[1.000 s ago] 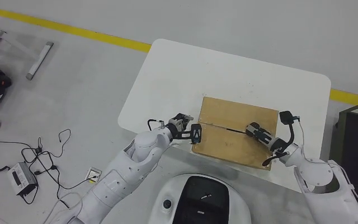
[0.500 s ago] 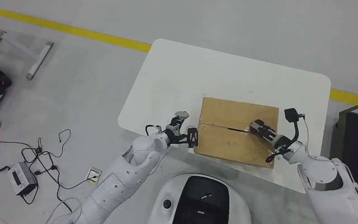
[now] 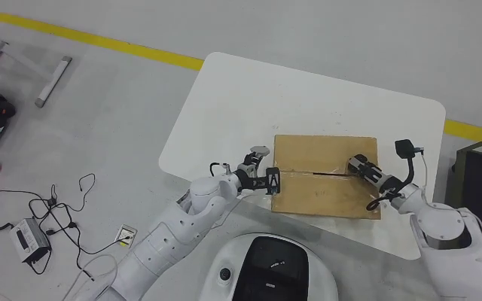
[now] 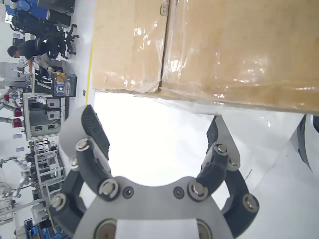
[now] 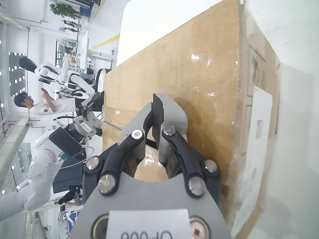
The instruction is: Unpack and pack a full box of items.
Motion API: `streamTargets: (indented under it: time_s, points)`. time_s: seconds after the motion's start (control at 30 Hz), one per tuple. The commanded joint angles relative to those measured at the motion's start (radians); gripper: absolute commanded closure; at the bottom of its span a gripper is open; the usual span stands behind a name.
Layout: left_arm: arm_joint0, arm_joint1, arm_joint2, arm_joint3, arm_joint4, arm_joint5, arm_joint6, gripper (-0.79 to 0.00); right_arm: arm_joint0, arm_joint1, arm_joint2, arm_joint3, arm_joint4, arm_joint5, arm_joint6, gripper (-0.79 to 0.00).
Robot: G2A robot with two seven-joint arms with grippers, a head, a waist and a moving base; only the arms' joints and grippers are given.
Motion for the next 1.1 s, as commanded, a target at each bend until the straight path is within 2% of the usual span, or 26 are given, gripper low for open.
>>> streamTargets:
  time_s: [0.0, 0.03, 0.07, 0.1, 0.2, 0.27, 0.43, 0.47, 0.57, 0.63, 0.67, 0.7, 0.73, 0.77, 0.9, 1.07]
  points:
    - [0.006, 0.0, -0.007, -0.006, -0.022, -0.008, 0.0, -0.727, 0.004, -0.001, -0.003, 0.004, 0.002, 0.002, -0.001, 0.0]
    - [0.007, 0.0, -0.011, -0.011, -0.024, -0.013, -0.002, -0.526, 0.006, -0.001, -0.004, 0.005, 0.002, 0.002, -0.002, 0.0]
    - [0.009, 0.001, -0.014, -0.018, -0.024, -0.018, -0.006, -0.425, 0.008, -0.001, -0.006, 0.006, 0.004, 0.003, -0.003, 0.0]
    - [0.012, 0.002, -0.018, -0.025, -0.026, -0.022, -0.007, -0.391, 0.01, -0.002, -0.008, 0.008, 0.004, 0.003, -0.003, 0.0]
    - [0.017, 0.003, -0.024, -0.03, -0.022, -0.025, -0.012, -0.372, 0.017, -0.003, -0.013, 0.014, 0.008, 0.004, -0.006, 0.0]
    - [0.014, 0.003, -0.029, -0.03, -0.027, -0.018, -0.011, -0.286, 0.021, -0.004, -0.017, 0.017, 0.01, 0.004, -0.007, 0.0]
    - [0.013, 0.003, -0.044, -0.06, -0.047, -0.021, -0.006, -0.166, 0.026, -0.005, -0.022, 0.022, 0.012, 0.004, -0.009, 0.0]
    - [0.015, 0.003, -0.047, -0.066, -0.05, -0.025, -0.005, -0.166, 0.027, -0.005, -0.023, 0.023, 0.011, 0.005, -0.009, 0.0]
    - [0.021, 0.006, -0.056, -0.08, -0.052, -0.036, -0.001, -0.179, 0.031, -0.006, -0.027, 0.028, 0.009, 0.007, -0.009, 0.0]
    - [0.024, 0.008, -0.058, -0.087, -0.035, -0.05, -0.001, -0.231, 0.035, -0.007, -0.03, 0.036, 0.009, 0.005, -0.01, 0.0]
    - [0.026, 0.01, -0.06, -0.092, -0.027, -0.057, -0.001, -0.292, 0.038, -0.007, -0.03, 0.04, 0.009, 0.005, -0.01, 0.0]
    - [0.03, 0.012, -0.063, -0.097, -0.02, -0.068, 0.0, -0.369, 0.041, -0.007, -0.03, 0.043, 0.008, 0.004, -0.01, 0.0]
    - [0.033, 0.015, -0.065, -0.104, -0.008, -0.084, 0.001, -0.536, 0.044, -0.007, -0.028, 0.047, 0.007, 0.005, -0.011, 0.0]
    - [0.037, 0.017, -0.068, -0.11, 0.002, -0.107, -0.001, -0.785, 0.047, -0.007, -0.027, 0.052, 0.006, 0.005, -0.012, 0.0]
    - [0.061, 0.027, -0.091, -0.15, -0.006, -0.156, 0.017, -0.785, 0.064, -0.007, -0.025, 0.078, 0.005, 0.008, -0.016, 0.0]
    - [0.08, 0.034, -0.113, -0.184, -0.009, -0.167, 0.029, -0.785, 0.092, -0.007, -0.021, 0.115, -0.002, 0.012, -0.023, 0.0]
